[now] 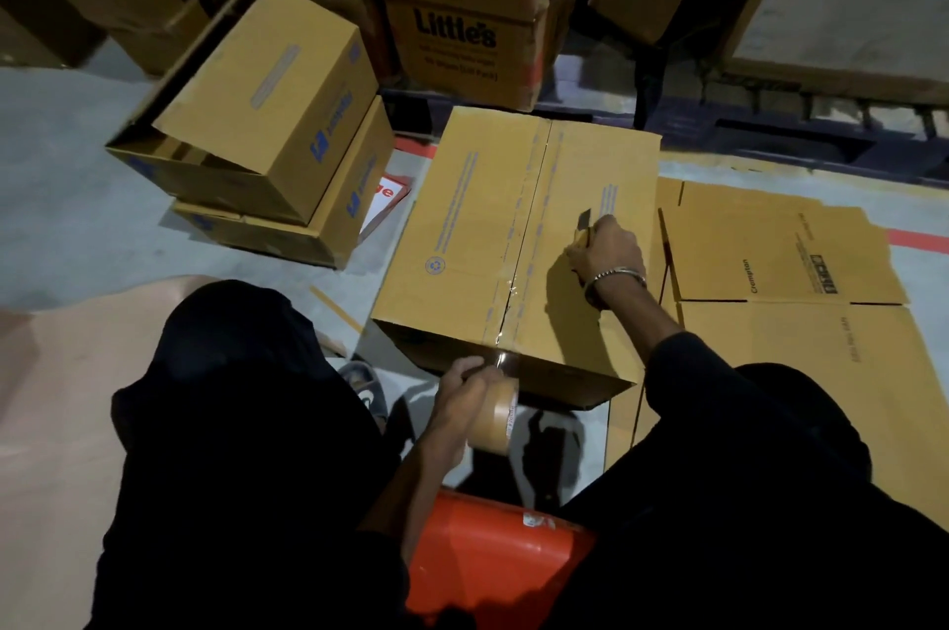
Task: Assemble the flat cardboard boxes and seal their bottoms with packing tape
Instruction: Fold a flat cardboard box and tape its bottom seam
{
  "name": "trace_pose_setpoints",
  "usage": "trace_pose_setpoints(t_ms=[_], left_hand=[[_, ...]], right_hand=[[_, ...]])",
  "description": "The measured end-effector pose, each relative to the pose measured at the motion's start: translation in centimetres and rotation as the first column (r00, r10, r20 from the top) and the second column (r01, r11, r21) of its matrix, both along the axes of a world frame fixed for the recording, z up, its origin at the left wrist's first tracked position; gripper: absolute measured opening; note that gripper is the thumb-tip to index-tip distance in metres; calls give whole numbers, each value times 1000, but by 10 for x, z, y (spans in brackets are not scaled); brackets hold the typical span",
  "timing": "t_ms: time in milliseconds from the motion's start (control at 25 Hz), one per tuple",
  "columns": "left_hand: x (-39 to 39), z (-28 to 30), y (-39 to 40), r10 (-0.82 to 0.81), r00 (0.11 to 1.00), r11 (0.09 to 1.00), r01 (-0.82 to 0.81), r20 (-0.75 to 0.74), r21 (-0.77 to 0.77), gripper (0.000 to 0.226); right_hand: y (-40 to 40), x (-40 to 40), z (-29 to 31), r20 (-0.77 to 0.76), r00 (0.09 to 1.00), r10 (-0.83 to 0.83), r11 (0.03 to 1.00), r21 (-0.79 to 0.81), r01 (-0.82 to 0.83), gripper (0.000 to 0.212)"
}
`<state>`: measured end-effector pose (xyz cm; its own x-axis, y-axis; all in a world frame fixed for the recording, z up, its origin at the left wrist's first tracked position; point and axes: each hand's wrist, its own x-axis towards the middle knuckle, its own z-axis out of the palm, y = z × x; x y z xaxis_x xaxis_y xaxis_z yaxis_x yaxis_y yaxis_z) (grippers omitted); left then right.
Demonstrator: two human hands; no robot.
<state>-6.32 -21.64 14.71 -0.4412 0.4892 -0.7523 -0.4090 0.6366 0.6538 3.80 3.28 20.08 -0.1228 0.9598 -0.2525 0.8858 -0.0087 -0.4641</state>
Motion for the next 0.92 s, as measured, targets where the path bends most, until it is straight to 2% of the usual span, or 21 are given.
trace_pose_setpoints(t_ms=[80, 160, 240, 280, 320, 400, 480, 560, 600, 640, 680, 720, 760, 840, 920], left_hand=[[-2, -1, -2, 2, 999, 1000, -3, 51, 6, 23], [-5, 0, -2, -13, 997, 1000, 13, 72, -8, 12], [-7, 2, -3, -49, 997, 999, 49, 60, -2, 11], [-7, 4, -3, -64, 997, 998, 64, 51, 8, 11], [-6, 6, -4, -69, 997, 998, 69, 42, 15, 10], [-7, 11, -6, -75, 997, 997, 74, 17, 18, 11], [-7, 13, -6, -79, 997, 996, 79, -12, 29, 13], [-5, 18, -8, -70, 997, 996, 71, -32, 54, 17], [-4, 20, -8, -65, 997, 996, 67, -37, 58, 18], [-3, 22, -9, -62, 997, 996, 64, -40, 60, 16], [-2, 22, -10, -60, 997, 997, 63, -46, 53, 14], [-1, 22, -11, -57, 997, 997, 60, -52, 49, 12], [0, 23, -11, -53, 997, 997, 56, -56, 46, 11], [0, 22, -11, -50, 996, 997, 54, -78, 47, 12], [1, 23, -11, -46, 993, 997, 51, -111, 49, 14]], right_hand=[[-6, -2, -1, -28, 1000, 10, 999, -39, -11, 24], [-19, 1, 13, -222, 973, -56, 984, -177, 16, 17], [-43, 8, 35, -453, 836, -311, 872, -485, 62, 12], [-56, 14, 44, -490, 764, -419, 786, -617, 36, 15], [-68, 21, 49, -497, 730, -470, 720, -693, -8, 20], [-89, 37, 53, -489, 720, -493, 647, -759, -73, 30], [-107, 51, 56, -475, 740, -476, 607, -786, -115, 45], [-123, 60, 58, -478, 718, -506, 590, -799, -117, 54], [-129, 62, 56, -491, 708, -508, 612, -784, -104, 51], [-135, 62, 53, -511, 736, -443, 687, -722, -88, 45], [-141, 61, 49, -510, 811, -287, 803, -589, -87, 38], [-147, 58, 45, -449, 892, -59, 909, -393, -138, 30], [-154, 55, 40, -342, 925, 164, 951, -194, -240, 25], [-164, 50, 35, -220, 890, 399, 916, 44, -399, 23], [-167, 41, 32, -162, 847, 507, 860, 166, -483, 22]])
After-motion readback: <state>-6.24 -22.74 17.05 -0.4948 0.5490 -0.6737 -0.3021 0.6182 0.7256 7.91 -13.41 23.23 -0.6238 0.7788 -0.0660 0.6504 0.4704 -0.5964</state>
